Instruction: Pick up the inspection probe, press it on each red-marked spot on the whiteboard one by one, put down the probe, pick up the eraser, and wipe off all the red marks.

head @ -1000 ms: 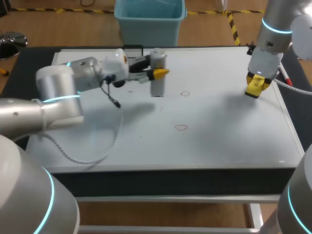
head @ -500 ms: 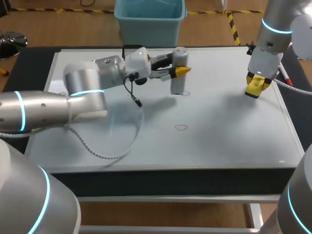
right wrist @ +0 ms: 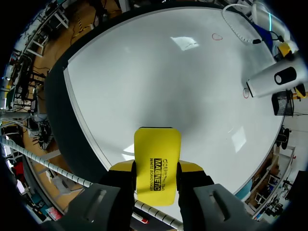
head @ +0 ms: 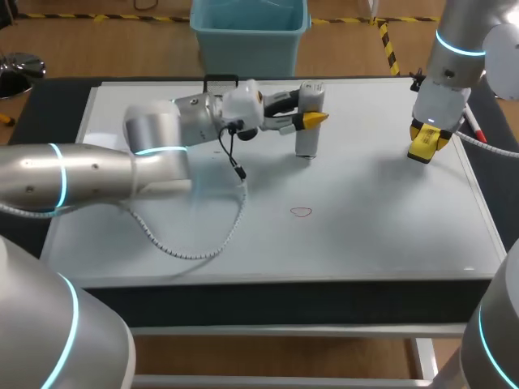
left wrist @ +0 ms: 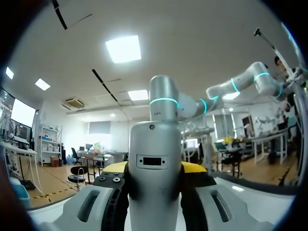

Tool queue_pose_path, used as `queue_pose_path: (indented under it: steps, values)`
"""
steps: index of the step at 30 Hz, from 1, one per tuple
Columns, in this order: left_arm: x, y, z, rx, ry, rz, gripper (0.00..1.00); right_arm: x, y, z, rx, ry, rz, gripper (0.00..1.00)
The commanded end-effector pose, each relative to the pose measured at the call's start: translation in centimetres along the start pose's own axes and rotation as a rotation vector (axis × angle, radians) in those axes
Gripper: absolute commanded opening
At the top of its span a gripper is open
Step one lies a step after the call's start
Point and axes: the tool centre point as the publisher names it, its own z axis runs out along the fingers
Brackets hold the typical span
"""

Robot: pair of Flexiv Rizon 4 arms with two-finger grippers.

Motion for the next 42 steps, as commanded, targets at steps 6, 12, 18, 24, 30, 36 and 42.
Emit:
queue_pose_path:
  steps: [6, 12, 18, 24, 30, 36, 42]
  values:
    - [-0.9, 1.6, 0.3, 0.023, 0.006, 0.003, 0.0, 0.0, -0.1, -0.1, 0.0, 0.002, -0.002, 0.0]
    - [-1.1, 1.9, 0.6, 0.022, 0.006, 0.0, 0.0, 0.0, -0.1, -0.1, 0.0, 0.002, -0.002, 0.0]
    - [-1.2, 2.1, 0.7, 0.023, 0.008, -0.002, 0.0, 0.0, -0.1, -0.1, 0.0, 0.002, -0.002, 0.0]
    - [-1.2, 2.3, 0.6, 0.021, 0.007, -0.007, 0.0, 0.0, -0.1, -0.1, 0.0, 0.002, -0.002, 0.0]
    - [-1.2, 2.5, 0.5, 0.019, 0.006, -0.012, 0.0, 0.0, -0.1, -0.1, 0.0, 0.002, -0.002, 0.0]
    - [-1.3, 2.7, 0.3, 0.019, 0.005, -0.017, 0.0, 0.0, -0.1, -0.1, 0.0, 0.002, -0.002, 0.0]
    - [-1.2, 2.7, 0.2, 0.018, 0.006, -0.018, 0.0, 0.0, -0.1, -0.1, 0.0, 0.002, -0.002, 0.0]
